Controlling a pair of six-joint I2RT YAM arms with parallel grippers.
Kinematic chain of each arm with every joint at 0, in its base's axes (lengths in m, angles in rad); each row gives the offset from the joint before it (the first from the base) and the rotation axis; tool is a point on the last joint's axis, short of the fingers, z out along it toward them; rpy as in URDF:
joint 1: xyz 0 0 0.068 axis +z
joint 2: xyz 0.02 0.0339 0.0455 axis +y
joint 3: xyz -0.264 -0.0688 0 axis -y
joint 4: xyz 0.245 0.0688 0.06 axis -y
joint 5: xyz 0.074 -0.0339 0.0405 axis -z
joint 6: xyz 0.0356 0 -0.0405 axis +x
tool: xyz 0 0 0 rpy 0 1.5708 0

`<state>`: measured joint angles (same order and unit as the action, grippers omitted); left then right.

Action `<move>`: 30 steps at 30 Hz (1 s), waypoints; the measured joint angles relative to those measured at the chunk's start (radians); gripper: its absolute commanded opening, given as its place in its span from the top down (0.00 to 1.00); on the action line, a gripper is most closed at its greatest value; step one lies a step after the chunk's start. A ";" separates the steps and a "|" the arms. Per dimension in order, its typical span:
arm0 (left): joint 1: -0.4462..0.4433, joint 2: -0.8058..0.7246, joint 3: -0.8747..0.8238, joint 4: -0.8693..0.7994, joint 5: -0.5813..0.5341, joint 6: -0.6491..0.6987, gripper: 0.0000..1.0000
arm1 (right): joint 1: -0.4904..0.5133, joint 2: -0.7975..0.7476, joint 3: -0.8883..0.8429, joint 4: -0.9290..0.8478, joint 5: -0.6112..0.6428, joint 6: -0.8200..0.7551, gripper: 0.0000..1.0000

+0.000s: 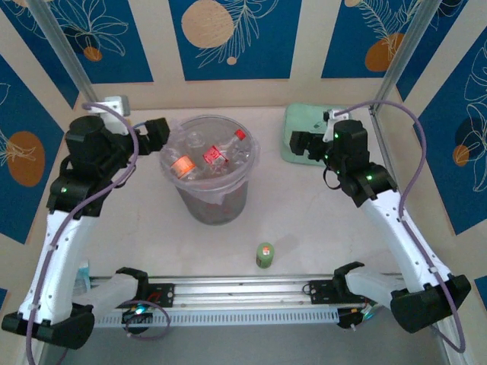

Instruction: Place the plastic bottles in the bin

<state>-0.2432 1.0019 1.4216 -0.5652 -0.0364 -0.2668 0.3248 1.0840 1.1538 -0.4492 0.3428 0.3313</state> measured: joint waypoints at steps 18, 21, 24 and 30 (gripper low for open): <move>0.195 -0.132 -0.883 0.379 -0.539 0.089 0.01 | -0.183 0.162 -0.638 0.573 0.103 -0.071 0.01; 0.202 -0.071 -0.967 0.520 -0.496 0.082 0.01 | -0.188 0.214 -0.682 0.699 0.100 -0.076 0.01; 0.202 -0.014 -1.046 0.676 -0.451 0.087 0.00 | -0.200 0.253 -0.695 0.792 0.087 -0.101 0.01; 0.204 0.155 -1.127 1.027 -0.375 0.130 0.01 | -0.248 0.338 -0.697 0.995 -0.002 -0.175 0.01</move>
<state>-0.0391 1.1572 0.2943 0.4614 -0.4118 -0.1371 0.0772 1.4216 0.4572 0.5457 0.3412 0.1562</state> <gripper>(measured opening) 0.994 0.990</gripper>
